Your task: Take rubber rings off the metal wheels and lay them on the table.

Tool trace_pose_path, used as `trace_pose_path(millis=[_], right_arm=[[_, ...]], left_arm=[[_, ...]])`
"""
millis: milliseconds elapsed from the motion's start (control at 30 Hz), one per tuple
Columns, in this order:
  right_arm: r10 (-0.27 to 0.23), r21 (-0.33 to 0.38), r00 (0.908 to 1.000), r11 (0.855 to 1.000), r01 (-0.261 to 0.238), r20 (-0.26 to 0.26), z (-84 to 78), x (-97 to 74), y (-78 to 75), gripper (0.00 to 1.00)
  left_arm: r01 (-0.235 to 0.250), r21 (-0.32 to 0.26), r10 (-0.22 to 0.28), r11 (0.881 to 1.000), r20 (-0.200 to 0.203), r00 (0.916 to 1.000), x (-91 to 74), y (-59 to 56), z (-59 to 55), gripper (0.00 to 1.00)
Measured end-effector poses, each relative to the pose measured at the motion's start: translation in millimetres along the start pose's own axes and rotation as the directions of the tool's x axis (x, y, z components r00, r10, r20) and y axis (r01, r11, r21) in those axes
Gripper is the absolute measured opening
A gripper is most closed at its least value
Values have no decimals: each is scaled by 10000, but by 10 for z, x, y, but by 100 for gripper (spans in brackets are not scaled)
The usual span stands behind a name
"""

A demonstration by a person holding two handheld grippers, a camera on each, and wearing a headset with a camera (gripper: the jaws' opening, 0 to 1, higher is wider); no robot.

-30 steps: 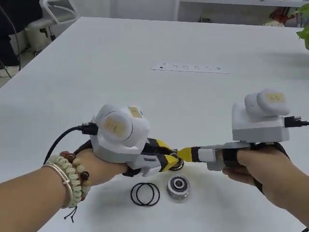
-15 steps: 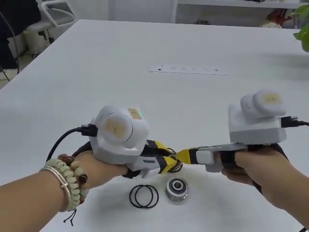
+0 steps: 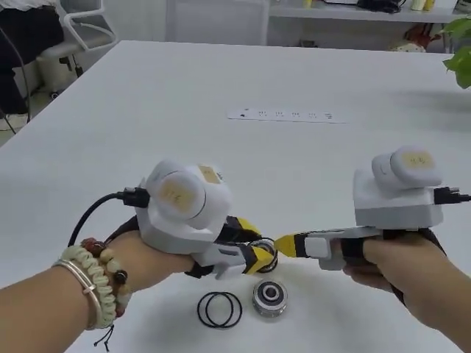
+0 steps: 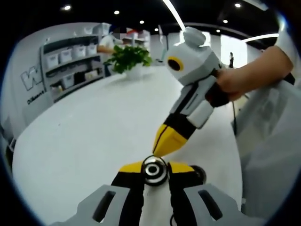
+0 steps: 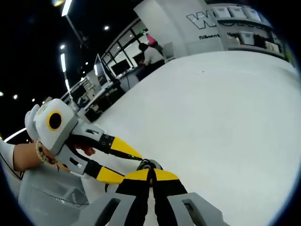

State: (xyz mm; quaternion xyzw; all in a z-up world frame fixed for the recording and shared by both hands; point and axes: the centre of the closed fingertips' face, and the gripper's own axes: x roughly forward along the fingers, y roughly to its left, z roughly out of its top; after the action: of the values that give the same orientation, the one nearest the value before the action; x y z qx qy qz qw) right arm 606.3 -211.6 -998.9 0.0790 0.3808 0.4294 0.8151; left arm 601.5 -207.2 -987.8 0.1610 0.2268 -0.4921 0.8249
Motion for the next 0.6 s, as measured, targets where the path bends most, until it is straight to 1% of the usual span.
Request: trace_pose_path(millis=[100,167,200,267,300,333,433,500,600], right_arm=[[3,17,10000,10000,-3,38,7,-6,12,0],[-9,13,10000,10000,9,42,7,-9,15,0],[-11,5,10000,10000,11,40,7,-11,18,0],[-13,4,10000,10000,13,48,11,-16,20,0],[-8,16,10000,10000,8,60,17,-19,15,0],[-9,27,10000,10000,9,74,19,-22,16,0],[-31,88,9999,10000,30,117,27,-29,7,0],[-42,114,9999,9999,41,134,33,-38,-10,0],[-41,125,9999,9999,39,158,48,-42,-27,0]], left_arm=[[-22,-72,23,10000,38,10000,-60,11,24,23],[-29,111,28,9999,38,10000,-93,7,44,23],[-33,243,31,9997,77,10000,-119,10,69,23],[-85,245,78,9997,293,9995,-165,33,146,24],[-60,193,52,9998,433,9991,-180,40,182,25],[-17,16,16,10000,604,9982,-201,51,225,27],[-42,-118,50,9999,670,9977,-268,84,267,30],[133,-500,-100,9987,659,9978,-320,77,296,33],[131,-524,-95,9985,684,9976,-412,91,382,36]])
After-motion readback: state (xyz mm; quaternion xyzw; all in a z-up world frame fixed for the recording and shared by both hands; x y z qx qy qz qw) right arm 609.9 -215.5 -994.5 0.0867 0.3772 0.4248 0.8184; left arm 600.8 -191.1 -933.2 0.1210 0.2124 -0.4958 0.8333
